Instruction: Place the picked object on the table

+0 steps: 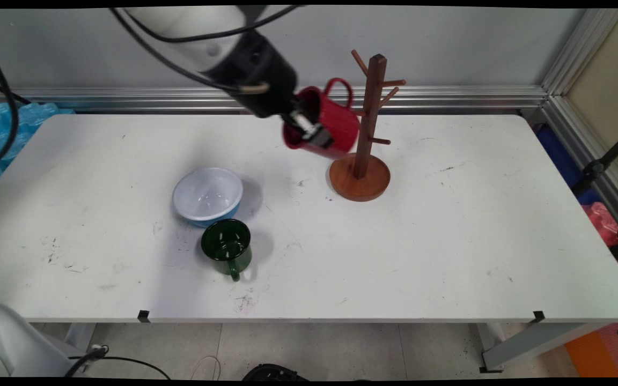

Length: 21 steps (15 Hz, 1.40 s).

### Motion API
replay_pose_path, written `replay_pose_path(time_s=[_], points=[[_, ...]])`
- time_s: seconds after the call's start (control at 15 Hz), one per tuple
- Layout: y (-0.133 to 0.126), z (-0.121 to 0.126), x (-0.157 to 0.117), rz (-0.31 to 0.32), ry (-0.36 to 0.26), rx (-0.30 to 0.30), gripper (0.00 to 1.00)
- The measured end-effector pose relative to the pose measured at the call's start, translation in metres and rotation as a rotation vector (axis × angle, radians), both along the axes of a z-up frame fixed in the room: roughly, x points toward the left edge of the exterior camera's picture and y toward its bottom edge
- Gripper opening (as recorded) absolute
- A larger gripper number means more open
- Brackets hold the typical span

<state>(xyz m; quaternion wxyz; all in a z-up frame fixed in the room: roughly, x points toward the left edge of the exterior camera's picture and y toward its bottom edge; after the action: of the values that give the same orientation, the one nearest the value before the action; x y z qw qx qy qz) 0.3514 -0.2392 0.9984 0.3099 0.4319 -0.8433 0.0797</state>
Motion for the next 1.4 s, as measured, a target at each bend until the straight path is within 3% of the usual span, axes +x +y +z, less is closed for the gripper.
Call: replay_pose_path(time_s=[0.27,0.6,1.07,1.4], points=[[0.001,0.005,0.037,-0.068,-0.112,-0.003,0.00],[-0.006,0.006,0.073,-0.106,-0.236,0.003,0.00],[-0.036,-0.008,0.108,-0.122,-0.398,0.007,0.00],[-0.061,-0.027,0.122,-0.177,-0.495,0.003,0.00]])
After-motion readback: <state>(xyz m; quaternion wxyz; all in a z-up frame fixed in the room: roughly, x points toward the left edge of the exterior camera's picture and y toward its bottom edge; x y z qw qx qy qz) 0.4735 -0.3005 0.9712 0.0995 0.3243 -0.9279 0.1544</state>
